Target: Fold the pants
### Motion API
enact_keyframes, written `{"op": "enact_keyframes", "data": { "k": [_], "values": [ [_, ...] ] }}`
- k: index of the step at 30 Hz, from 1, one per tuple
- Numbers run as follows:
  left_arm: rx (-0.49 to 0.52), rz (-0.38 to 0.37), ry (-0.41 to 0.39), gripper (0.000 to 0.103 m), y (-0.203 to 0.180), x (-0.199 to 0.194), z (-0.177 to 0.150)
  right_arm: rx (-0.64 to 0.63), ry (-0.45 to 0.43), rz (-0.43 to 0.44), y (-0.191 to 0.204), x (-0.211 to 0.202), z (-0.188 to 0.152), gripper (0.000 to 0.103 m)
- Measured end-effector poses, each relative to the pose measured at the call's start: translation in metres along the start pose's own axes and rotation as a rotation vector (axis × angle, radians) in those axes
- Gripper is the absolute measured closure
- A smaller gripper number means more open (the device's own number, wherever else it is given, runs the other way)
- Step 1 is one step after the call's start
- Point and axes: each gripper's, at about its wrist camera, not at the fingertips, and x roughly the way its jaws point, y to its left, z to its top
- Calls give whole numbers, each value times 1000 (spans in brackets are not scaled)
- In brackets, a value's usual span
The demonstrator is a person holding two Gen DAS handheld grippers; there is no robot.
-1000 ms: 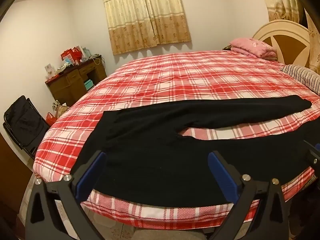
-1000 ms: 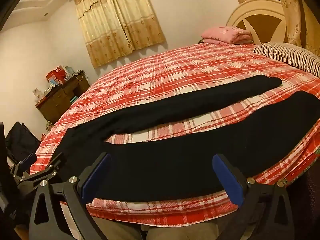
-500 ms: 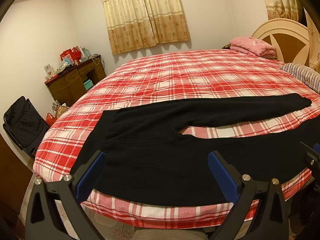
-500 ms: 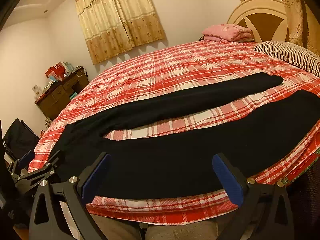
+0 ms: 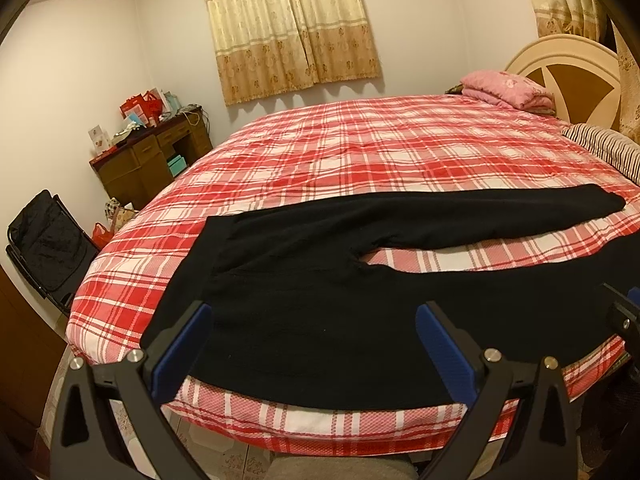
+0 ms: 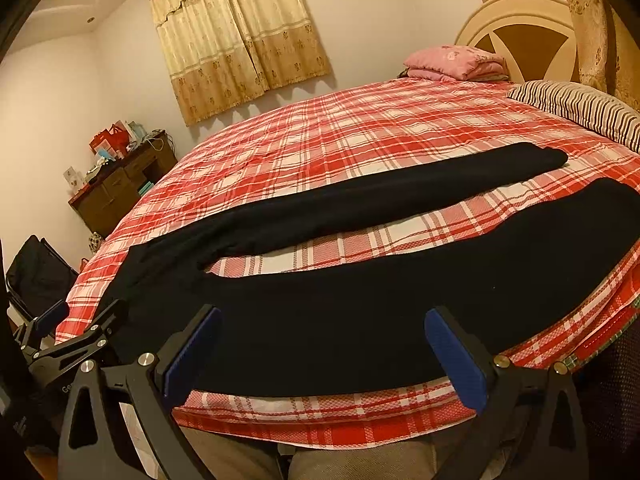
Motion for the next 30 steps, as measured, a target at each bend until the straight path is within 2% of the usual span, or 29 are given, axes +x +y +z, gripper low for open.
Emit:
{"op": "enact_keyframes", "data": {
  "k": [30],
  "values": [
    [-17,-10,17,0,1,4,1,-1,3,-3,-2,3,0,1]
  ]
}}
